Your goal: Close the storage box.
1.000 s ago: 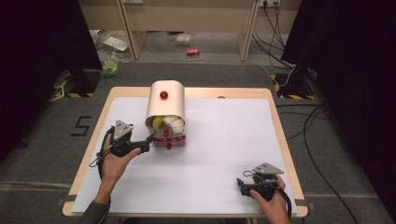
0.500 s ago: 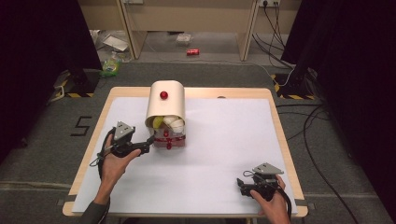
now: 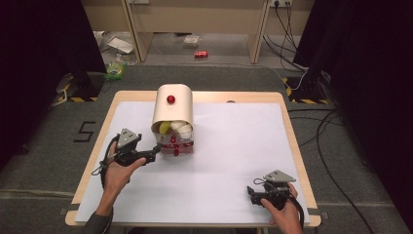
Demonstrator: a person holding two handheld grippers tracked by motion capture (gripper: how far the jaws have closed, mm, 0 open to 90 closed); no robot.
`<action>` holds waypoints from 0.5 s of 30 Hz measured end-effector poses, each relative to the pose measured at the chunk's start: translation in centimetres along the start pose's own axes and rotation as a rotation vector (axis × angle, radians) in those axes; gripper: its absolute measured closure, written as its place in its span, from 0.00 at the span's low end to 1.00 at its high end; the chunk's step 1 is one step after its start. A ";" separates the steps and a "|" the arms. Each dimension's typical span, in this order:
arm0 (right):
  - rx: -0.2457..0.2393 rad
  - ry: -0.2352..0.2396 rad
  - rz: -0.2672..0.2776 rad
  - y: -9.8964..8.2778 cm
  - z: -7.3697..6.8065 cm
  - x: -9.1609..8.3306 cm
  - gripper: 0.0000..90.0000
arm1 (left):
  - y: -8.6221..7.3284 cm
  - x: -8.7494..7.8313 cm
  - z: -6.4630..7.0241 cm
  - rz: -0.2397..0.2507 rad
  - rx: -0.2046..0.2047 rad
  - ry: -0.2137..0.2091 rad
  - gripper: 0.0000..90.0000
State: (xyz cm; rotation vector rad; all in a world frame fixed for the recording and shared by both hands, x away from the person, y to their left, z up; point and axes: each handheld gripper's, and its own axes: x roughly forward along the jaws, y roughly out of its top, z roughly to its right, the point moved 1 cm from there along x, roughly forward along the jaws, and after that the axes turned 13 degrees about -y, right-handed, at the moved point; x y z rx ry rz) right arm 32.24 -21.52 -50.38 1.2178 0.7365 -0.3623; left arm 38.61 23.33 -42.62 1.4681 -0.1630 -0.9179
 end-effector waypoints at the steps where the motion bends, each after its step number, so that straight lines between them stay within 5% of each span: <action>1: 0.000 0.000 0.000 0.0 0.0 0.0 0.11 | -0.2 -0.1 0.0 -0.005 0.003 0.006 0.17; 15: 0.000 0.000 0.000 0.0 0.0 0.0 0.11 | -0.7 -0.8 0.3 -0.003 0.011 0.002 0.17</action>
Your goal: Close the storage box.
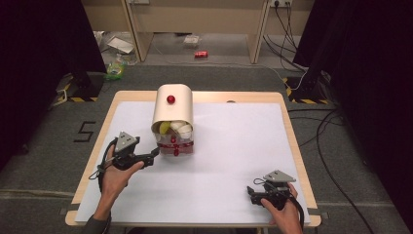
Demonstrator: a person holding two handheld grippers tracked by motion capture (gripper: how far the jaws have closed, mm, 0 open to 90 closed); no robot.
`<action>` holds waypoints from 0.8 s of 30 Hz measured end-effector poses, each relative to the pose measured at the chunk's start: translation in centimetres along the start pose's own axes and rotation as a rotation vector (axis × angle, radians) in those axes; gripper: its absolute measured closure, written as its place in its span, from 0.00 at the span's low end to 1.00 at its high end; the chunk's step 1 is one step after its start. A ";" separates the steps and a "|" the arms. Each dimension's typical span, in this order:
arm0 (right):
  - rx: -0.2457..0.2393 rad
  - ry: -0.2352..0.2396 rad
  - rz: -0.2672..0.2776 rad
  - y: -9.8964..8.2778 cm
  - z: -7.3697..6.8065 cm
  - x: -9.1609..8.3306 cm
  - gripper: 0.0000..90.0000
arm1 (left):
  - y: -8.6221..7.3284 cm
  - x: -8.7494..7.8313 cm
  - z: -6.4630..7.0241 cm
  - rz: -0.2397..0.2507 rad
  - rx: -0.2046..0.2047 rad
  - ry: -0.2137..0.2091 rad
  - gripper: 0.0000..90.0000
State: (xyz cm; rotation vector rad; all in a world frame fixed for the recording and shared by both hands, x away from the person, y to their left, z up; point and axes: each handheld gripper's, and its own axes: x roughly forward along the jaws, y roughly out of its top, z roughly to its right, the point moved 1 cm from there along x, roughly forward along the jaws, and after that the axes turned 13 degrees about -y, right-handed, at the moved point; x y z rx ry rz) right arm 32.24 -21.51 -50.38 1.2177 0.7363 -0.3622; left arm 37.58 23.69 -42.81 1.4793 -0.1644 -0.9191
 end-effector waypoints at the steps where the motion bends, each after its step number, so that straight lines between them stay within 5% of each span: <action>1: 0.001 0.001 0.000 0.0 0.0 0.0 0.11 | 0.0 -0.1 0.0 0.000 0.000 0.001 0.17; 24: 0.001 0.001 0.000 0.0 0.0 0.0 0.11 | -0.7 -1.2 0.5 0.007 -0.011 -0.035 0.17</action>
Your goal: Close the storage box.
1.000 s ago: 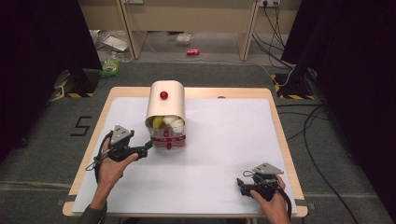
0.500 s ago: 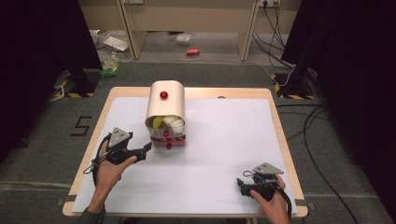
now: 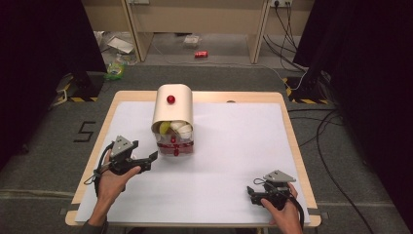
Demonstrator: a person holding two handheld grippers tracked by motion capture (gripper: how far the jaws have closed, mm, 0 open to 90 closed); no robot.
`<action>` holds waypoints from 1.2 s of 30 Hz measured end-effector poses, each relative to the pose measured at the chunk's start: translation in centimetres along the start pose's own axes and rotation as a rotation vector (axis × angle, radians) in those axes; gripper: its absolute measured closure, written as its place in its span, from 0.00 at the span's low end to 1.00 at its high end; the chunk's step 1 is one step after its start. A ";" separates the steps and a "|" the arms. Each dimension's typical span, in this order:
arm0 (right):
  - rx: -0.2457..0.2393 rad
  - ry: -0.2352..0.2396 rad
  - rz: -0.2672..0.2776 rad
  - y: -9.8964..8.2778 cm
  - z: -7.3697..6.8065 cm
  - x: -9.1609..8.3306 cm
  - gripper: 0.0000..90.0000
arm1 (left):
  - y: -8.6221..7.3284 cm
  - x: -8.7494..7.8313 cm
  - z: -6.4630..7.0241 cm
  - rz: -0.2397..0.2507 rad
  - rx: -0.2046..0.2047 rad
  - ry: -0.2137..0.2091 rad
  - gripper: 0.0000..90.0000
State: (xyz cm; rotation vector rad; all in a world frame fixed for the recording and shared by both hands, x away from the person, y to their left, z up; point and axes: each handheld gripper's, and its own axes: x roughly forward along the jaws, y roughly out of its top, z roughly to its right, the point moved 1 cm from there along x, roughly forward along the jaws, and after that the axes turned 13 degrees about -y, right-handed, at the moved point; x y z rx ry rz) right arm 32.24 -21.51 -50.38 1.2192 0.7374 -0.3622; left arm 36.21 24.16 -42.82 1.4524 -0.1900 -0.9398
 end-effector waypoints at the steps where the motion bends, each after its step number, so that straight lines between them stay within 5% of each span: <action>1: -0.001 -0.001 0.001 0.0 0.0 0.0 0.11 | 0.0 0.0 0.1 0.001 -0.001 -0.002 0.17; 36: -0.002 -0.001 0.001 0.0 0.0 0.0 0.11 | -3.0 -2.0 1.2 -0.013 0.022 -0.023 0.17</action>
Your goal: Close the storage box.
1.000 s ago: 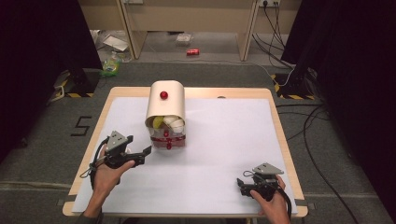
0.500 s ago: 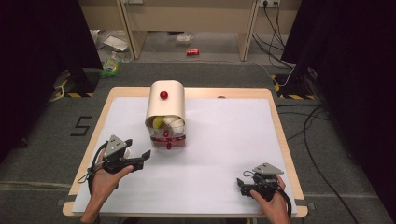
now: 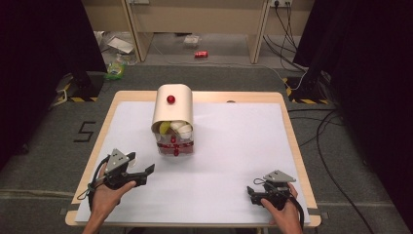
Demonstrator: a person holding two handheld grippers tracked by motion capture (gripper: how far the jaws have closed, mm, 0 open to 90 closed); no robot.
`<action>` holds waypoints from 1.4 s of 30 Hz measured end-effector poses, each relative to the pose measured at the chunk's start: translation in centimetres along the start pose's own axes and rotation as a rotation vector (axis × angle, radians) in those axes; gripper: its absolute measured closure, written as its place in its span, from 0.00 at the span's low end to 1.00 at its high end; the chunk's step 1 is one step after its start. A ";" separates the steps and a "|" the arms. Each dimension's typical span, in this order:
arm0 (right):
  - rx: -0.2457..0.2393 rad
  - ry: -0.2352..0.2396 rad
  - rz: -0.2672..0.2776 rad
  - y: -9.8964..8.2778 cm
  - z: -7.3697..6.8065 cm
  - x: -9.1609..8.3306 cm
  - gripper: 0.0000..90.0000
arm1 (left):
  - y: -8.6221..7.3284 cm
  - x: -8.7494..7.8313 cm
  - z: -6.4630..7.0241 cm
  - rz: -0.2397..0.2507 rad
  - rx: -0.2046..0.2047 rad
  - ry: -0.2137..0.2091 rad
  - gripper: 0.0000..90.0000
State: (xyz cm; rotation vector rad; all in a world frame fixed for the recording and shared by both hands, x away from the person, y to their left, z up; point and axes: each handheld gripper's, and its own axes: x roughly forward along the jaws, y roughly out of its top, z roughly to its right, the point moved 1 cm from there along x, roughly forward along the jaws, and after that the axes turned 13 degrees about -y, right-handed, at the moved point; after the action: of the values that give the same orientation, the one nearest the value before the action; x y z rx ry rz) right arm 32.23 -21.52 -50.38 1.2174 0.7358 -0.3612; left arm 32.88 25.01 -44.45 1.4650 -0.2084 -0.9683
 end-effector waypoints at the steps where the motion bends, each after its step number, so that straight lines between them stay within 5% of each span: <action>1: 0.000 0.000 0.000 0.0 0.0 0.0 0.11 | -0.1 -0.1 0.0 -0.001 -0.001 -0.001 0.17; 42: -0.002 0.000 0.001 0.0 0.0 0.0 0.11 | -4.9 -0.8 0.7 -0.051 0.004 -0.014 0.17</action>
State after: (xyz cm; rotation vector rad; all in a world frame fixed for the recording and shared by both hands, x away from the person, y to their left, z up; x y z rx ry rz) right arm 32.25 -21.53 -50.39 1.2159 0.7354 -0.3592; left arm 29.84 25.91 -48.30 1.4735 -0.1836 -1.0201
